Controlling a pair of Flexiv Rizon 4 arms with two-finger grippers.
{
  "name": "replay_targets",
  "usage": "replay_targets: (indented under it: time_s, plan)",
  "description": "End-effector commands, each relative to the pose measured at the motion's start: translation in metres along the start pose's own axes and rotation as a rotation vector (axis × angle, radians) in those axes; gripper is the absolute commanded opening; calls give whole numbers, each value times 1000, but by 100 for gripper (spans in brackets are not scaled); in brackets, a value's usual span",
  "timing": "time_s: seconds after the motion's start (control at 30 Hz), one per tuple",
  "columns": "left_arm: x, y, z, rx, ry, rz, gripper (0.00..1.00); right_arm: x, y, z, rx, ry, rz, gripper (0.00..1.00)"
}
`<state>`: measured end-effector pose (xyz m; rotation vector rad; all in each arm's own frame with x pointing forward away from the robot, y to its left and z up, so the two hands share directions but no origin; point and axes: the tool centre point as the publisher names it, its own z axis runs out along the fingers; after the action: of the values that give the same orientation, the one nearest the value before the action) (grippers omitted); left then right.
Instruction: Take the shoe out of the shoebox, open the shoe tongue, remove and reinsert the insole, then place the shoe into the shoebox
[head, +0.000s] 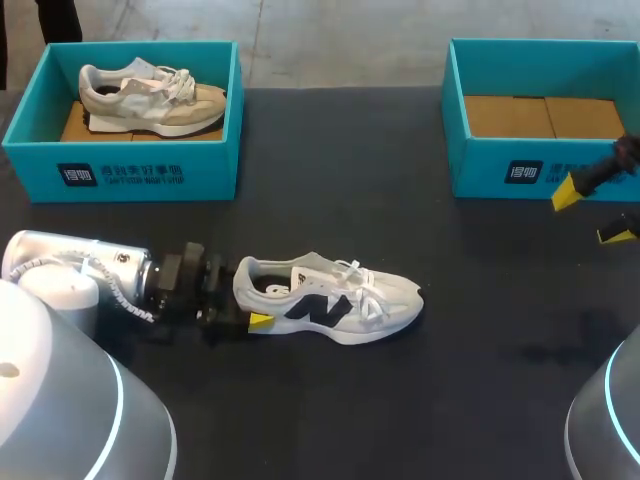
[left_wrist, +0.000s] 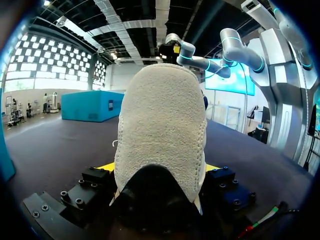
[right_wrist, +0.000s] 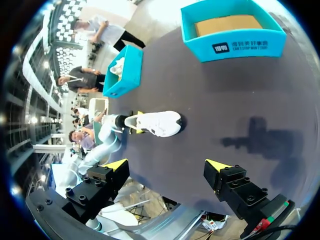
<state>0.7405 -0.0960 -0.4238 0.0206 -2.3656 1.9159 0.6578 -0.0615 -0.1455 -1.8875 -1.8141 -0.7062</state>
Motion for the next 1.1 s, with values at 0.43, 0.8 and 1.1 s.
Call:
replay_targets:
  time_s: [0.43,0.8,1.1]
  plan:
    - [2,4,5,0,-5,0,0,105,-4,60,-63,-301,-105,100]
    - [2,4,5,0,-5,0,0,153,6,118,-22,-393,-133,100]
    - [2,4,5,0,-5,0,0,174,4,155,-14,-437,-125,100]
